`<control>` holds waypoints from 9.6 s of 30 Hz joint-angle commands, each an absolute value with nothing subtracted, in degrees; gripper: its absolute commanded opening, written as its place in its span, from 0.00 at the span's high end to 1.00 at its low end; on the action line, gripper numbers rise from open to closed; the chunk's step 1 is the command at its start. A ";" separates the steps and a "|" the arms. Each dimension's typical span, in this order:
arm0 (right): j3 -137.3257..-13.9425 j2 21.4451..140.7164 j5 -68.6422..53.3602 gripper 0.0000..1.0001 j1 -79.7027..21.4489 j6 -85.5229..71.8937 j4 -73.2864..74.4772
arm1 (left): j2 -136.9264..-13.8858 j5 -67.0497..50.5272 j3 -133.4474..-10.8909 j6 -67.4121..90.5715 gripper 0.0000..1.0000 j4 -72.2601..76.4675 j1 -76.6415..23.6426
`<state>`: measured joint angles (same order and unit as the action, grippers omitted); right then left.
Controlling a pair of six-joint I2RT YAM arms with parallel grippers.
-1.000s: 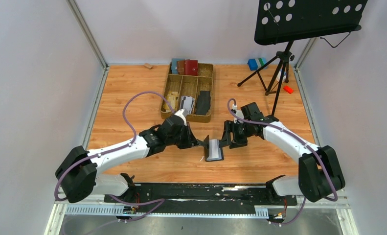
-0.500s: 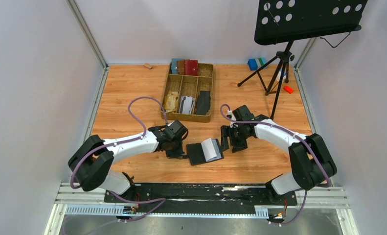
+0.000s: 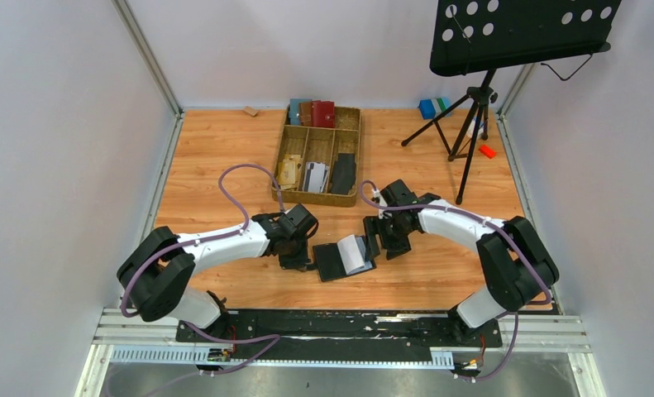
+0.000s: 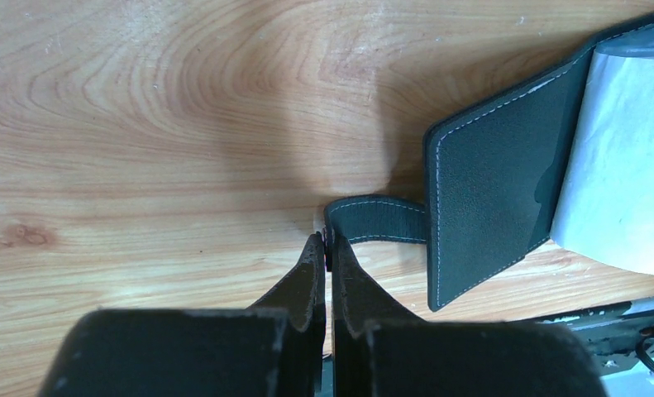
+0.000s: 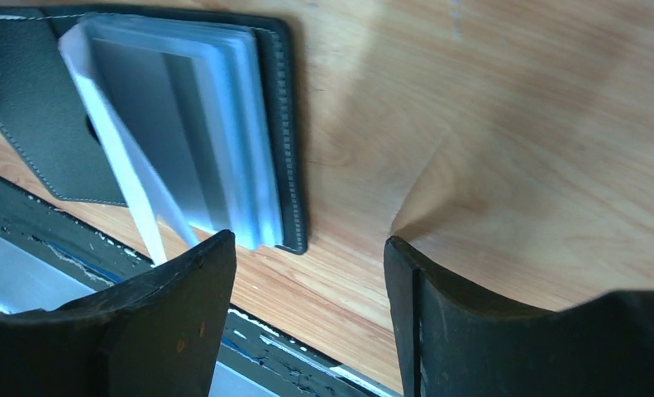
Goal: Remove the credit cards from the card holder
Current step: Open the card holder at the center of the board, then remove the credit card from the card holder.
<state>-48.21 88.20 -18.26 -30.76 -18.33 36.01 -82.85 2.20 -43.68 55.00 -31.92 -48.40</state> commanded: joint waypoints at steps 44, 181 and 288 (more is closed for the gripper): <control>-55.57 97.56 -25.76 0.99 -42.73 -23.09 28.94 | -75.55 -11.40 -34.65 59.76 0.48 -4.04 -48.60; -45.97 70.17 -45.47 1.00 -18.72 -34.48 26.18 | -72.29 -19.02 -53.08 52.06 0.59 -15.86 -47.16; -40.96 64.85 -54.18 1.00 -18.37 -59.06 -3.95 | -53.81 -21.30 -28.81 77.42 1.00 15.36 -34.44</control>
